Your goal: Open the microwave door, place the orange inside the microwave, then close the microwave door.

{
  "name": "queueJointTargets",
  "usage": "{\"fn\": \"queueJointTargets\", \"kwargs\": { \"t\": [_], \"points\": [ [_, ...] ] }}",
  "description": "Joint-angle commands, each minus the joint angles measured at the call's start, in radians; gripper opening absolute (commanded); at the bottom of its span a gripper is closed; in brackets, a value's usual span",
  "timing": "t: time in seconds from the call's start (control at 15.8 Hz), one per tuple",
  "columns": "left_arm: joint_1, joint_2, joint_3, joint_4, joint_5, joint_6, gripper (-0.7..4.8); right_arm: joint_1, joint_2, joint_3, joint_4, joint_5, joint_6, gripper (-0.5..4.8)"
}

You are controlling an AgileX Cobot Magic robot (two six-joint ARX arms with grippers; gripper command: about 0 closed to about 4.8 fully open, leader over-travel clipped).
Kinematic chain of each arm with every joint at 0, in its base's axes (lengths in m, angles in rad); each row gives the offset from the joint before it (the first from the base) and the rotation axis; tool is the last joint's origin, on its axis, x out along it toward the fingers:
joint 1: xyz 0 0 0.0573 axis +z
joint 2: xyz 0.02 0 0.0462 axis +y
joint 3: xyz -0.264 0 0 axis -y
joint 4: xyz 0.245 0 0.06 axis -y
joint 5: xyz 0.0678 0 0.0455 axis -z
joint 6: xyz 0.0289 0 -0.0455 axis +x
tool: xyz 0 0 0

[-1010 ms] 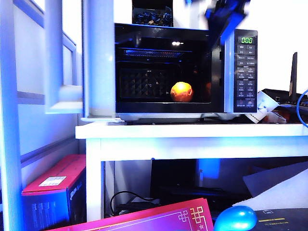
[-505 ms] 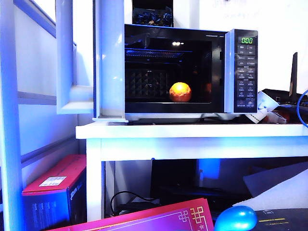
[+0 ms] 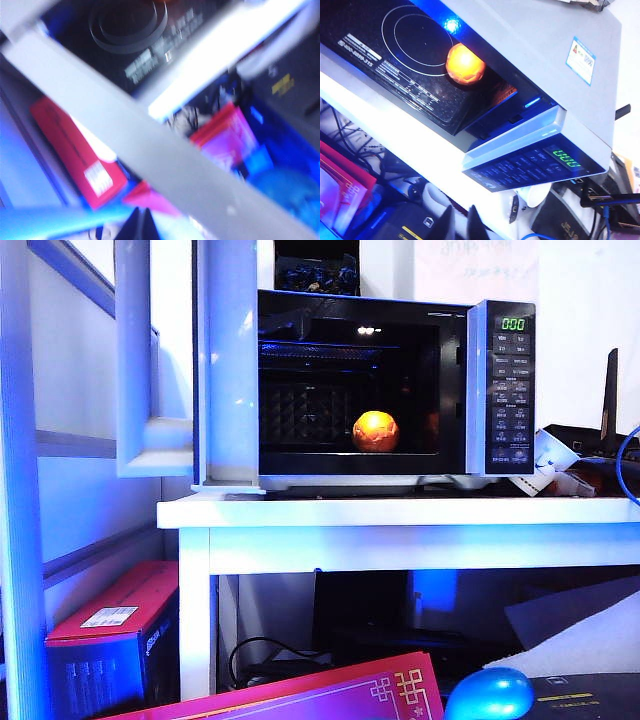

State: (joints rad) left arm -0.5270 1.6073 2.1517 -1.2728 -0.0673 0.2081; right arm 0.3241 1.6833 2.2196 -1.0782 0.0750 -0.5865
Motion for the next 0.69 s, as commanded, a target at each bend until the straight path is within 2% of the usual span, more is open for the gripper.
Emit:
{"fn": "queueJointTargets", "kwargs": {
  "t": [0.06, 0.19, 0.32, 0.51, 0.69],
  "points": [
    [0.000, 0.015, 0.002, -0.030, 0.054, 0.001, -0.02, 0.002, -0.008, 0.005, 0.013, -0.006, 0.011, 0.50],
    [0.000, 0.032, 0.001, -0.031, 0.064, -0.002, -0.02, 0.002, -0.012, 0.005, 0.013, -0.006, 0.011, 0.50],
    [0.000, 0.053, 0.001, -0.018, 0.134, -0.006, -0.02, 0.002, -0.019, 0.005, 0.014, -0.006, 0.011, 0.50],
    [-0.001, 0.086, 0.001, 0.062, 0.298, -0.006, -0.02, 0.002, -0.022, 0.005, 0.014, -0.006, 0.011, 0.50],
    [-0.001, 0.121, 0.001, 0.097, 0.369, -0.005, -0.02, 0.002, -0.023, 0.005, 0.013, -0.006, 0.011, 0.50]
  ]
}}
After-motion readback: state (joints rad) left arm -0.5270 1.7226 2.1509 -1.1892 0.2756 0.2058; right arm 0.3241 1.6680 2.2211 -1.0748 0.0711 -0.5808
